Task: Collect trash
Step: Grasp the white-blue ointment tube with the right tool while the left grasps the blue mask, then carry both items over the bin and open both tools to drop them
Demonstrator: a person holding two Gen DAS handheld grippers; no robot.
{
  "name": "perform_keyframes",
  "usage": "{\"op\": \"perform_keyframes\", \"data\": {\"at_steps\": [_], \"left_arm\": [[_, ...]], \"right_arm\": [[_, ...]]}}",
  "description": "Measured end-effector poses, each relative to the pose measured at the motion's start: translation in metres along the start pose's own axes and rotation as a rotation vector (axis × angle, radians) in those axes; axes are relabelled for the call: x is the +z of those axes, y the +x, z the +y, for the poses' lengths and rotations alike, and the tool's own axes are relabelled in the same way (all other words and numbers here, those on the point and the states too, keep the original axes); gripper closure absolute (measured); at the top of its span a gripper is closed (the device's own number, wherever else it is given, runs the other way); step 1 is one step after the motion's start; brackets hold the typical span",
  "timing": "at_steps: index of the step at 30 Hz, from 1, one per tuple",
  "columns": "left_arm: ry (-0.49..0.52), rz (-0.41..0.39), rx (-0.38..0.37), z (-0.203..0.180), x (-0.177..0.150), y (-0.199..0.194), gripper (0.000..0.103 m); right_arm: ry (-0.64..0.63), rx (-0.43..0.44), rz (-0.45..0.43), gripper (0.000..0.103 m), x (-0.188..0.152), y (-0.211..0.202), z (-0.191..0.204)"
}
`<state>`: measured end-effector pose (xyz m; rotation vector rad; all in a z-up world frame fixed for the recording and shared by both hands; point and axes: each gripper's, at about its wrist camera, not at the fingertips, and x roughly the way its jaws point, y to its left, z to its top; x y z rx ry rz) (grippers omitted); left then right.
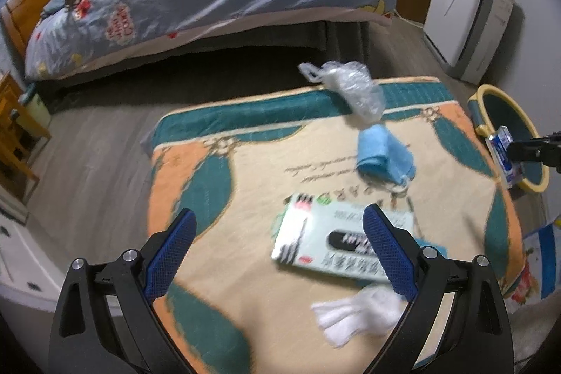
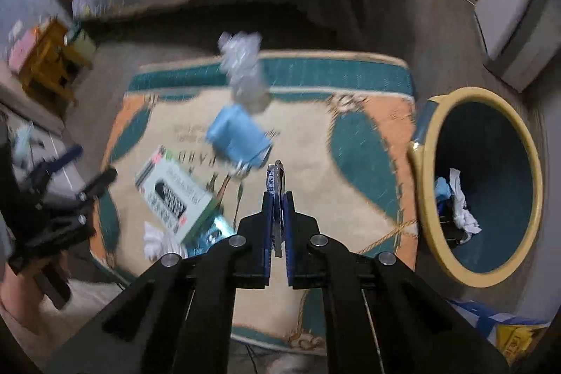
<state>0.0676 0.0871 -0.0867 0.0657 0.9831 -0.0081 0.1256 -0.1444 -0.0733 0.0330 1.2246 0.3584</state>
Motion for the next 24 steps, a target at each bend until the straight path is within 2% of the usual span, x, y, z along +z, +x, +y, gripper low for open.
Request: {"op": "perform_keyframes", "data": {"at_steps": [3, 7, 9, 13, 18, 19, 20, 21, 24], "left_arm": [[0.006, -0.010, -0.029, -0.012, 0.012, 0.010, 0.008], [0.000, -0.019, -0.073, -0.032, 0.029, 0.035, 0.010], [0.002, -0.011, -0.098, -0.043, 0.035, 0.047, 0.012], [0.089, 0.029, -0.129, -0.075, 0.042, 0.073, 0.032], [0.141, 0.068, -0.097, -0.093, 0.045, 0.093, 0.042], [0.145, 0.087, -0.087, -0.094, 0.044, 0.098, 0.050], [0.151, 0.102, -0.087, -0.096, 0.044, 0.102, 0.064], [0.162, 0.115, -0.086, -0.097, 0.043, 0.104, 0.072], [0.199, 0.116, -0.078, -0.101, 0.039, 0.103, 0.076]], "right_arm": [[0.086, 0.045, -0.004, 0.098, 0.005, 0.007, -0.021], [0.073, -0.013, -0.036, 0.098, 0.011, 0.003, -0.034], [0.093, -0.004, -0.026, 0.098, 0.013, 0.006, -0.041], [0.046, -0.040, -0.021, 0.098, 0.015, 0.013, -0.041], [0.048, -0.044, -0.015, 0.098, 0.016, 0.016, -0.050], [0.046, -0.045, -0.013, 0.098, 0.016, 0.017, -0.051], [0.045, -0.045, -0.012, 0.098, 0.016, 0.017, -0.053], [0.047, -0.045, -0.012, 0.098, 0.016, 0.016, -0.053], [0.059, -0.039, -0.013, 0.098, 0.016, 0.015, -0.059]]}}
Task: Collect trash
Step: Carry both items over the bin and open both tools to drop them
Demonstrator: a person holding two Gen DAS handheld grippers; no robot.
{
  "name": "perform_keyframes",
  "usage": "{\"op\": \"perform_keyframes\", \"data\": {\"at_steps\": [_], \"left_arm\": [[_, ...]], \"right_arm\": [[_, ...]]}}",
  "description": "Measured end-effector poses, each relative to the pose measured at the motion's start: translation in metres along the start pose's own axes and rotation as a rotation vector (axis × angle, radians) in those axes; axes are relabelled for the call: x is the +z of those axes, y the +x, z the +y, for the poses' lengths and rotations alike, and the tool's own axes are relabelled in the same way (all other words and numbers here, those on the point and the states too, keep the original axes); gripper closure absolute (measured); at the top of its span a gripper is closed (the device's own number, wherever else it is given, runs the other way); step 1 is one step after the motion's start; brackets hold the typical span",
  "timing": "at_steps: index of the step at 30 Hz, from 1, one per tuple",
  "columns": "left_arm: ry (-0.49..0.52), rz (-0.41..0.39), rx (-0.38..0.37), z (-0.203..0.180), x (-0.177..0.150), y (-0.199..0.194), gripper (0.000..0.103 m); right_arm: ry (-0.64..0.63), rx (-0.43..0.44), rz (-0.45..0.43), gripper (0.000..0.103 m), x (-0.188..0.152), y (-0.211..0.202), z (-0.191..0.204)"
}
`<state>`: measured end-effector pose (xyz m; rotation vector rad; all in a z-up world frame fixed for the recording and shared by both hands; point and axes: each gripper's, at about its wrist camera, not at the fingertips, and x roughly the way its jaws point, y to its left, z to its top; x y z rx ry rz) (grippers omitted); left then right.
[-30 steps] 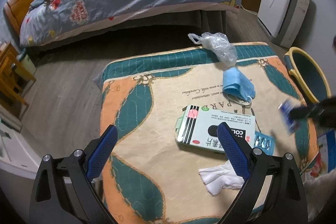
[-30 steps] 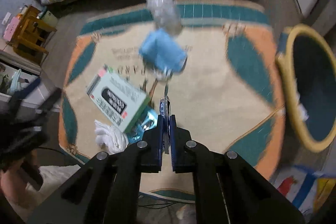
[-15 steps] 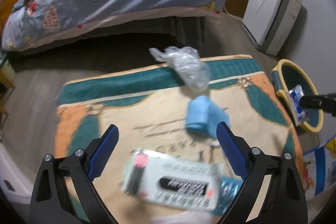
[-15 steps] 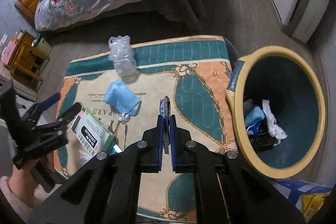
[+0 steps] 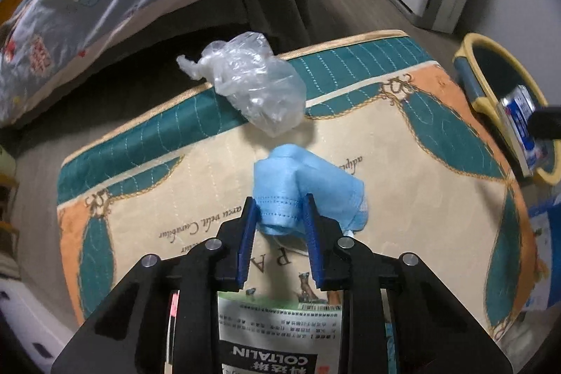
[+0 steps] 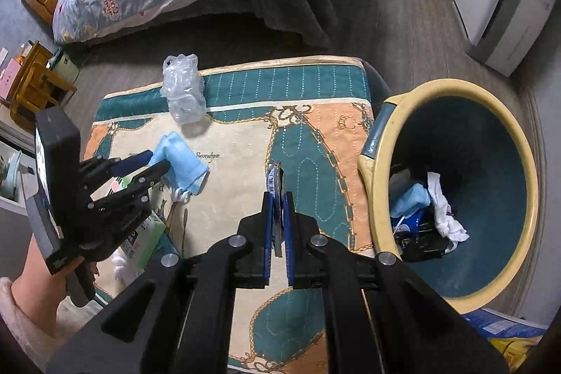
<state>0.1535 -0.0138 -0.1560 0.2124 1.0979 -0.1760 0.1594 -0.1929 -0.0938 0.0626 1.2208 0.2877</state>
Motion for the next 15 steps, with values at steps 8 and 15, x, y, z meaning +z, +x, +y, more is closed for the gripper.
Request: {"op": "perform_keyframes", "data": {"at_steps": [8, 15], "left_arm": [[0.042, -0.072, -0.014, -0.015, -0.009, -0.038, 0.078], [0.050, -0.156, -0.068, -0.034, -0.004, -0.073, 0.078]], "right_arm": [[0.031, 0.007, -0.034, 0.098, 0.000, -0.013, -0.008], [0.082, 0.000, -0.076, 0.098, -0.003, -0.030, -0.023]]}}
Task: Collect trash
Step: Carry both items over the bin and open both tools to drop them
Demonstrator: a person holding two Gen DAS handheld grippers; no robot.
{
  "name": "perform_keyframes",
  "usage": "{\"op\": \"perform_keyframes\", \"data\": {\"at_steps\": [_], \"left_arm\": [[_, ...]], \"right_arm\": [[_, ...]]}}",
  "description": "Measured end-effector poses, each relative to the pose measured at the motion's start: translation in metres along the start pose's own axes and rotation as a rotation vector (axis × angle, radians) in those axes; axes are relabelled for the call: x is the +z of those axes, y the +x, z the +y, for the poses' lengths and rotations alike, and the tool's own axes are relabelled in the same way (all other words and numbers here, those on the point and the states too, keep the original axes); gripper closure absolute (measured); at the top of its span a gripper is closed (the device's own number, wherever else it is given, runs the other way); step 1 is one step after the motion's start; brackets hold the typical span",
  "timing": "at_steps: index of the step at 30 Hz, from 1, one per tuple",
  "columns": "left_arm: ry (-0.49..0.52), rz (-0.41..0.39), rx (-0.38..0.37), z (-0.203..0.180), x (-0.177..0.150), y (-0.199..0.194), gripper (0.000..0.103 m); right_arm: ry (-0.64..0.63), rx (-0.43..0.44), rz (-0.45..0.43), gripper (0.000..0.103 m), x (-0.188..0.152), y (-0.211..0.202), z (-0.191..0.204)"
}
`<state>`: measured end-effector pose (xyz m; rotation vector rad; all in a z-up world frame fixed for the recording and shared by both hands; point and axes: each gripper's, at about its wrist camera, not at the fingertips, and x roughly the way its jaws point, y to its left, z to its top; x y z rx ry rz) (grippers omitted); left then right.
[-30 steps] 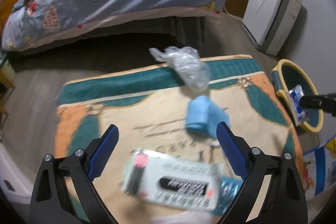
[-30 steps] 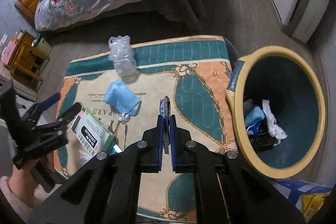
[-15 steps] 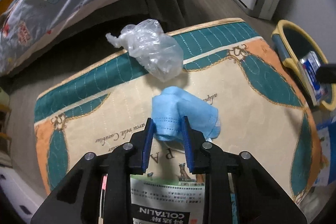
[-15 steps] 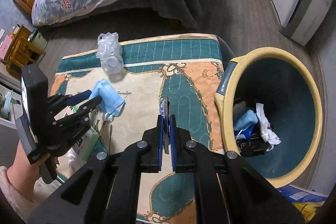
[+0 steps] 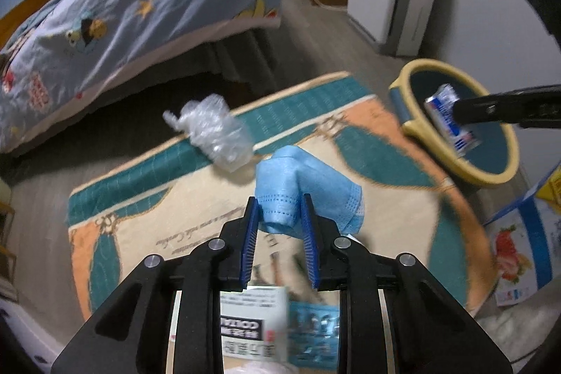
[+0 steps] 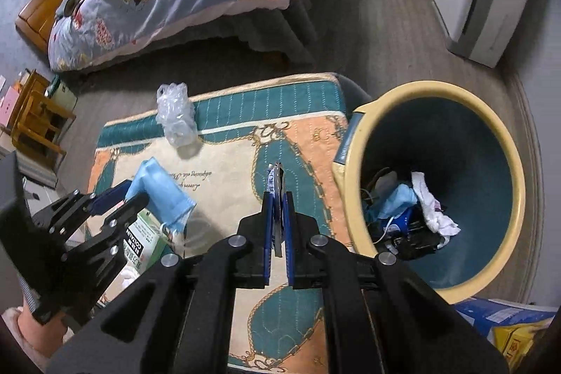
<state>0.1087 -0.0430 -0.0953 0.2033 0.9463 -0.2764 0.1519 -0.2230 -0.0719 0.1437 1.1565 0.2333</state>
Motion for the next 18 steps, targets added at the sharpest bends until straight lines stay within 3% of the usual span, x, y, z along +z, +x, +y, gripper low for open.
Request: {"op": "perform_keyframes", "data": {"at_steps": [8, 18], "left_arm": [[0.040, -0.072, -0.062, -0.039, 0.019, -0.020, 0.078], [0.101, -0.095, -0.117, -0.091, 0.036, -0.021, 0.078]], "right_arm": [[0.060, -0.034, -0.019, 0.098, -0.004, -0.011, -0.033], [0.193, -0.067, -0.067, 0.098, -0.010, -0.023, -0.090]]}}
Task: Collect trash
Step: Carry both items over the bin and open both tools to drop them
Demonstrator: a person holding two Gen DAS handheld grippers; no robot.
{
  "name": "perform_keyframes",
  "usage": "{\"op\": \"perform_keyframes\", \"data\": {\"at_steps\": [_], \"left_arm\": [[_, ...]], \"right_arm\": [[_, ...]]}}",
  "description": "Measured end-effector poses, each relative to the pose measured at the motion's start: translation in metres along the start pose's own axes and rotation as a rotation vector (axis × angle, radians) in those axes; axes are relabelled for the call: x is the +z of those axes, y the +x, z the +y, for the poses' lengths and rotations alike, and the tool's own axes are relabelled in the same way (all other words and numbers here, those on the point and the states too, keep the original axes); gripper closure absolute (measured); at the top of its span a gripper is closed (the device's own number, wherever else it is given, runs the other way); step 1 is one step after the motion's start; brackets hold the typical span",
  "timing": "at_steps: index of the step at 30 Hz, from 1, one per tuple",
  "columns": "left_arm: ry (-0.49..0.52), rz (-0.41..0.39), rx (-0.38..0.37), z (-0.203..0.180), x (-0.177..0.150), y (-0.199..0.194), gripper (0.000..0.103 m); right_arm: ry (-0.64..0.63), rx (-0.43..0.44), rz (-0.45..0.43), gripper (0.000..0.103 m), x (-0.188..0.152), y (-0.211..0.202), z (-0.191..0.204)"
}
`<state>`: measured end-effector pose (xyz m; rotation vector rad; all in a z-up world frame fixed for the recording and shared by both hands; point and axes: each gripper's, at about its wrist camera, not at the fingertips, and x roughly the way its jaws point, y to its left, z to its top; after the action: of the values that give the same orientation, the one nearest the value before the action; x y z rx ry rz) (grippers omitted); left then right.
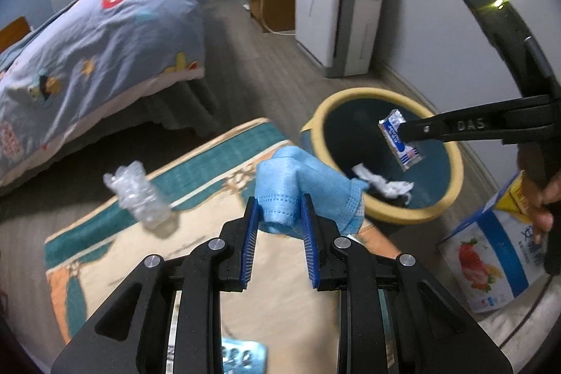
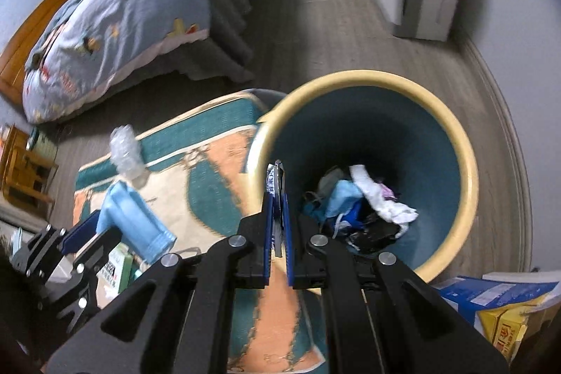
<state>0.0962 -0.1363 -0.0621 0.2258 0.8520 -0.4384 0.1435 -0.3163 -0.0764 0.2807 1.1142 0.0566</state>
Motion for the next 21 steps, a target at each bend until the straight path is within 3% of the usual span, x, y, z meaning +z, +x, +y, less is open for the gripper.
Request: {"op": "perform_keyframes", "data": {"at_steps": [21], "left_arm": [[0.098, 0.048, -0.071, -0.086, 0.030, 0.064, 0.077]], "right_arm": [[0.189, -0.069, -0.020, 0.097, 0.006, 0.008, -0.098]]}}
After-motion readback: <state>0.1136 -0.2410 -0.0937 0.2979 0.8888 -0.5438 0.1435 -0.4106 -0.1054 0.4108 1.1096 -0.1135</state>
